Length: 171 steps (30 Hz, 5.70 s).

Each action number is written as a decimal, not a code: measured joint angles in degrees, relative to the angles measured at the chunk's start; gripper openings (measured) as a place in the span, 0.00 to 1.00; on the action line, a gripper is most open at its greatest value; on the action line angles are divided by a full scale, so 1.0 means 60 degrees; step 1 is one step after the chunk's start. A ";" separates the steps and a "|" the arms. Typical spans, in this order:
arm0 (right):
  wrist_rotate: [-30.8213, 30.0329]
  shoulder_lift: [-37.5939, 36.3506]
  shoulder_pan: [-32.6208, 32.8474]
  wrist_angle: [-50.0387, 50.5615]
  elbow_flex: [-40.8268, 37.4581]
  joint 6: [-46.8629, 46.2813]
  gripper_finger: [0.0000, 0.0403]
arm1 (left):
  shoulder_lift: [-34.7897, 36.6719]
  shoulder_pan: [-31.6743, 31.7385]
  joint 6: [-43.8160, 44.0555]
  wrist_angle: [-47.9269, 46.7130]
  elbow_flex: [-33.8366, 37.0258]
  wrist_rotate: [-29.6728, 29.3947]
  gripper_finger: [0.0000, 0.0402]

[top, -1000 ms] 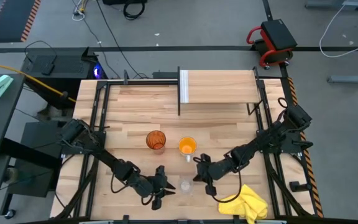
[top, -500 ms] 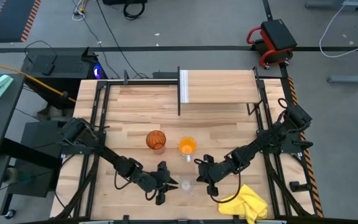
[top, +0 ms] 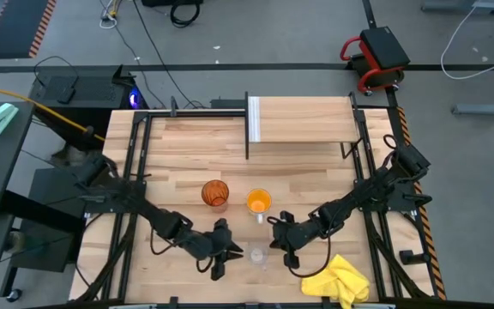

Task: Stack small to large cups/mugs on shelf
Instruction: Put the transparent cup on the shelf

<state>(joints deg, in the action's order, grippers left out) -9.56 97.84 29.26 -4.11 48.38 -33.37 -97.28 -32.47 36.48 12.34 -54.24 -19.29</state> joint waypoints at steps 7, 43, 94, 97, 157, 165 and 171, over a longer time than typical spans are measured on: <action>-0.0154 0.0000 0.0004 0.0065 0.0000 -0.0247 0.05 | -0.0176 0.0164 0.0461 -0.5994 -0.3369 -0.0350 0.19; 0.0118 0.0000 0.0490 0.0036 0.0000 -0.0272 0.03 | -0.1799 0.1695 0.1390 -0.6483 -0.4283 0.3195 0.25; 0.0851 0.1894 -0.0066 -0.1440 0.1370 0.1807 0.01 | -0.1770 0.1627 0.1604 -0.7356 -0.4283 0.3271 0.22; 0.0851 0.1894 -0.0066 -0.1443 0.1370 0.1815 0.00 | -0.1770 0.1633 0.1602 -0.7419 -0.4283 0.3271 0.19; -0.2098 -0.0066 0.0882 0.1905 0.1362 0.2027 0.00 | -0.1770 0.5619 -0.2971 -1.3807 -1.0304 0.1355 0.01; -0.2183 -0.0066 0.0675 0.1908 0.1362 0.2020 0.00 | -0.1770 0.7067 -0.4761 -1.3252 -1.0326 0.1493 0.01; -0.2179 -0.0066 0.0477 0.1908 0.1362 0.1990 0.00 | -0.1871 0.7705 -0.6146 -1.3074 -1.1288 0.1504 0.01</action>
<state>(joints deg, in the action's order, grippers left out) -22.63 97.45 32.11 7.33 56.55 -21.43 -108.50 13.76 -0.40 -66.10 -121.97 -10.26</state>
